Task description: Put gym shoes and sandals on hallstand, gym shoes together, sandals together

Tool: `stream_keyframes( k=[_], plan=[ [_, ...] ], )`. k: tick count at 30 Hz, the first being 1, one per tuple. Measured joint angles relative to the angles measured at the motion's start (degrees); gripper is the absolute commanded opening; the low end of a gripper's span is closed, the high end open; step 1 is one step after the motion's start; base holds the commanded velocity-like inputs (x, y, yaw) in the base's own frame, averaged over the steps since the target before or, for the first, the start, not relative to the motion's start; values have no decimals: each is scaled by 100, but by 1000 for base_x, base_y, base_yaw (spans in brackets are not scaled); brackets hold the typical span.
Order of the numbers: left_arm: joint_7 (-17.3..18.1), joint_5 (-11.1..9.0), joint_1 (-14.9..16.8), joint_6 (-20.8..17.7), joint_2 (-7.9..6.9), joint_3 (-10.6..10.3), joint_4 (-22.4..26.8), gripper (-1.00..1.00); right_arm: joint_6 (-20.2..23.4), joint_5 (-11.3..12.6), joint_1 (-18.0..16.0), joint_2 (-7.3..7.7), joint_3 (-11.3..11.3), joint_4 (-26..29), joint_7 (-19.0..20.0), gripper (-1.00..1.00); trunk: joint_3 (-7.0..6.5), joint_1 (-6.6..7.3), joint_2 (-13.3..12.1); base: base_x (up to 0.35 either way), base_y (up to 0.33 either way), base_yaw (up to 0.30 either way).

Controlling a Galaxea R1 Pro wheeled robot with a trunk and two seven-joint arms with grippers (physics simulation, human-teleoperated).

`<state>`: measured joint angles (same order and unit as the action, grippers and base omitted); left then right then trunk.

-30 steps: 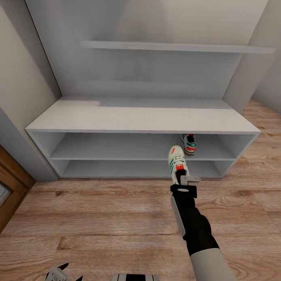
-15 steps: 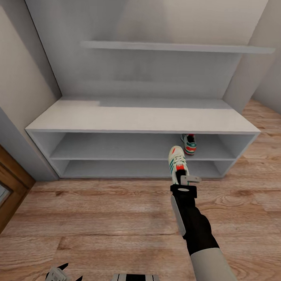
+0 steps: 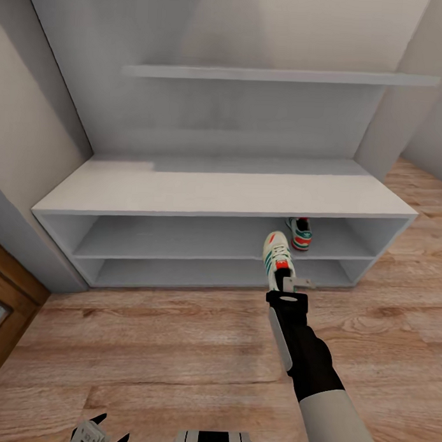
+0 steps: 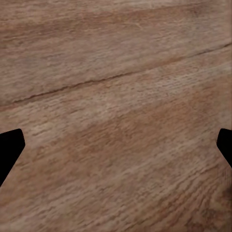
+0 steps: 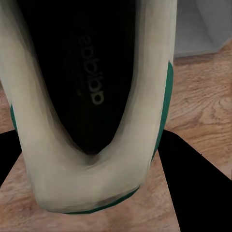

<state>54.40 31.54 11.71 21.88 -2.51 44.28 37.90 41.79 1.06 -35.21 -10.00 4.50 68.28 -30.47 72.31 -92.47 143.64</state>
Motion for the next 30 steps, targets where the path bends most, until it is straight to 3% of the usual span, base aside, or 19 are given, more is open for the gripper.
stream_keyframes(
  k=[6,22,30],
  plan=[
    [8,-1,-5,0,0,2,0,100,0,4,0,0,-3,4,0,-100,0,-1,0,71,0,0],
    [18,-1,-9,9,0,3,2,100,1,7,0,0,-40,6,0,-100,0,1,0,285,0,0],
    [33,-1,-16,9,0,3,2,100,4,-13,0,0,-376,2,-2,-100,0,0,0,95,0,0]
  ],
)
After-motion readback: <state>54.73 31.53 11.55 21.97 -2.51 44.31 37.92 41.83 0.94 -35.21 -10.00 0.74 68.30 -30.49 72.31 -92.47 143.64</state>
